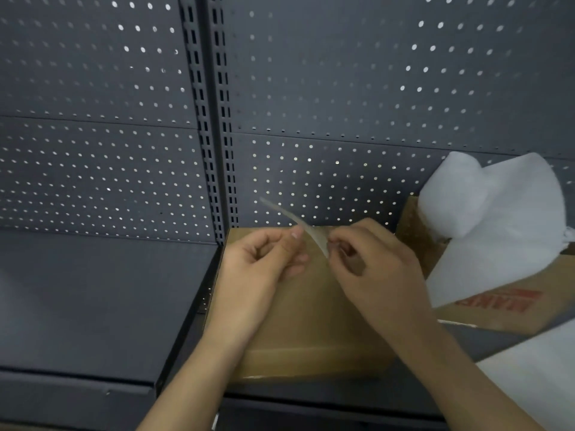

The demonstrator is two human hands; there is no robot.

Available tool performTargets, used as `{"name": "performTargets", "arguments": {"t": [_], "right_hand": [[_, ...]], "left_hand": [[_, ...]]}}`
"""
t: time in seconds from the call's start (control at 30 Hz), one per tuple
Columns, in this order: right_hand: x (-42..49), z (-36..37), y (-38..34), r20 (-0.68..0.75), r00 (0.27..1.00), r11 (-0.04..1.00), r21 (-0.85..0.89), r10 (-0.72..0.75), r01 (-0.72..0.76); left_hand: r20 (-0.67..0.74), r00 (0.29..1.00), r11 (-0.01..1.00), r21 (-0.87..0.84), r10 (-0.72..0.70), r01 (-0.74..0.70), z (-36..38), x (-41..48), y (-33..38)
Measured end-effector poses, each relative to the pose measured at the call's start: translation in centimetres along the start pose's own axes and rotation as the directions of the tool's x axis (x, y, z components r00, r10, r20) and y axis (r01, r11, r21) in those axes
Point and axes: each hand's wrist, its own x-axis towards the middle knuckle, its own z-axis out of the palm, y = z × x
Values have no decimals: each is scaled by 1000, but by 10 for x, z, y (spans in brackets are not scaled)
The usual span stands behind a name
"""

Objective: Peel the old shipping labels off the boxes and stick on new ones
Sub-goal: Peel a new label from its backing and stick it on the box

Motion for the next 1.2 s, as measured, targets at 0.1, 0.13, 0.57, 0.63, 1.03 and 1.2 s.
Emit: {"name": "performTargets", "arguments": {"t": [0.1,0.13,0.57,0.63,1.03,1.2], "right_hand": [[-8,8,-3,-29,995,990,-110,-93,90],[-10,10,-3,-30,994,987,-123,-107,103],[-17,13,2,45,977,967,-140,-209,214],[-16,10,0,65,972,967,-109,-224,230],[2,6,21,500,720,638,362,482,-679],[6,11,27,654,560,335,449,509,-828]], "left_hand": [[-13,1000,1000,-20,-23,22,9,0,-1],[-27,999,999,-24,-28,28,10,1,-2],[-134,988,996,49,-72,79,4,6,-11],[-128,989,996,36,-80,85,0,7,-13],[135,981,973,-164,-140,162,-27,14,-4],[200,967,968,-165,-155,189,-36,20,-7]]}}
